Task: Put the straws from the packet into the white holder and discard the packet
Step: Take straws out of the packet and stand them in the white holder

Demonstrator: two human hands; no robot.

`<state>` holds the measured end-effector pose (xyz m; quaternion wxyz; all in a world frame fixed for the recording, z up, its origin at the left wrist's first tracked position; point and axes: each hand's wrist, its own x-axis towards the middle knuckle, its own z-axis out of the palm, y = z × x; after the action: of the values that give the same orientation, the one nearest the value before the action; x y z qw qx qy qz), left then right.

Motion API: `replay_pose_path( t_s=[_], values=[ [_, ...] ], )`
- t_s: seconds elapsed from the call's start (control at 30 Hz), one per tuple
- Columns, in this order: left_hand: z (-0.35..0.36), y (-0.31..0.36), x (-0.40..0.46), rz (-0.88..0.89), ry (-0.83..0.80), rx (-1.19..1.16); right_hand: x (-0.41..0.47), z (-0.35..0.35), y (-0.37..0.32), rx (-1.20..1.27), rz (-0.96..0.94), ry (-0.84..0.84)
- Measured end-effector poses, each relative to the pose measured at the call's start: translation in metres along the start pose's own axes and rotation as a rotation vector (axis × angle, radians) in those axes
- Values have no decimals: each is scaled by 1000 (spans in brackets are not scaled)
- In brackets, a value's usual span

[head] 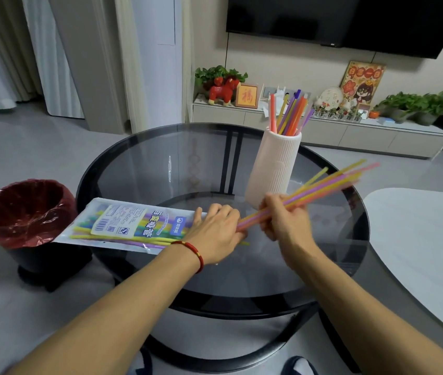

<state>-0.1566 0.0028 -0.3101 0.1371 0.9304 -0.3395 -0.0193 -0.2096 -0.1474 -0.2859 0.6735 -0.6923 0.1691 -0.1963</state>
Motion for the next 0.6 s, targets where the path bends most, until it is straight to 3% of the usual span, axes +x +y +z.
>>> replay_pose_path(
  t_s=[0.17,0.3,0.47,0.6],
  values=[
    [-1,-17,-1,-2,-119,89,14,-39,-49,-188,-281,156],
    [-3,-8,2,45,-55,6,16,-48,-64,-498,-451,148],
    [-8,27,6,79,129,-523,21,-34,-46,-735,-499,38],
    [-29,55,24,67,302,-1170,17,-25,-18,-817,-462,-82]
  ],
)
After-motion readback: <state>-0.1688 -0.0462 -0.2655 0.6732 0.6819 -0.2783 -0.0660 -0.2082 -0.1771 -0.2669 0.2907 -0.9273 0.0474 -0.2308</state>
